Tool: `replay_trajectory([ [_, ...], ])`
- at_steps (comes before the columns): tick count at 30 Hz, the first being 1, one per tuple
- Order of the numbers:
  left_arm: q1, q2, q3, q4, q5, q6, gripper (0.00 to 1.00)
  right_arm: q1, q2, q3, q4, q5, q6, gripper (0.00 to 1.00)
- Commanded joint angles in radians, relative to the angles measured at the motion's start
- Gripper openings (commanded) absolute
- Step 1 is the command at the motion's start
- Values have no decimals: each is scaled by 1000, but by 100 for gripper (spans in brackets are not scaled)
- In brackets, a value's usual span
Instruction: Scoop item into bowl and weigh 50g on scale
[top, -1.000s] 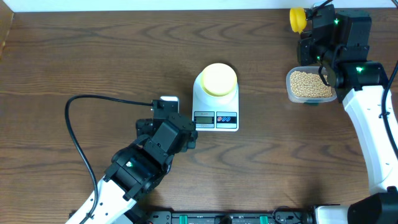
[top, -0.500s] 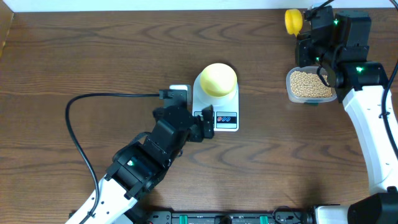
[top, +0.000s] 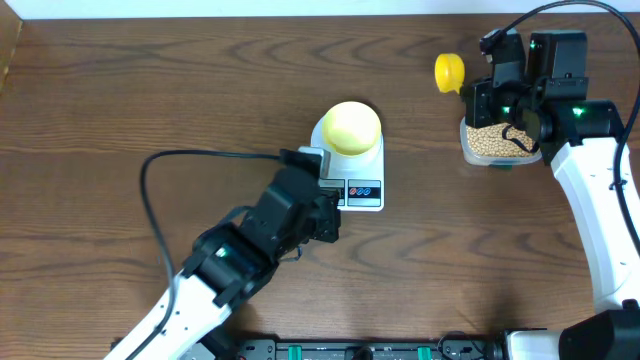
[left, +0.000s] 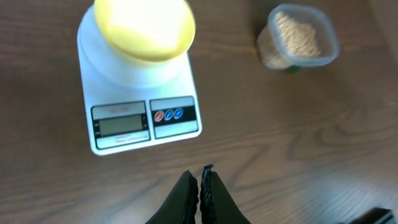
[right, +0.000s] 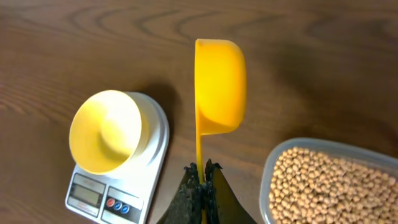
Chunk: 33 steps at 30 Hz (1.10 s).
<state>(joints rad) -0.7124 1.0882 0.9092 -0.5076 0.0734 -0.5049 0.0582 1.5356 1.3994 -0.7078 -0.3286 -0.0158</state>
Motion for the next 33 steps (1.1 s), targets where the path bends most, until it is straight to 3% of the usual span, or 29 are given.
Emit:
replay_trajectory([
  [1,2,80,6,-10,24,9,7,2,-6,4,-11,-22,43,1],
  [10,2,269,112,-17,32,131,7,2,-6,4,70,-14,46,1],
  [18,2,443,348,-187,33,190,7,2,-6,4,76,-14,45,1],
  [33,2,544,343,-190,-17,198,7,2,-6,4,50,-14,45,1],
])
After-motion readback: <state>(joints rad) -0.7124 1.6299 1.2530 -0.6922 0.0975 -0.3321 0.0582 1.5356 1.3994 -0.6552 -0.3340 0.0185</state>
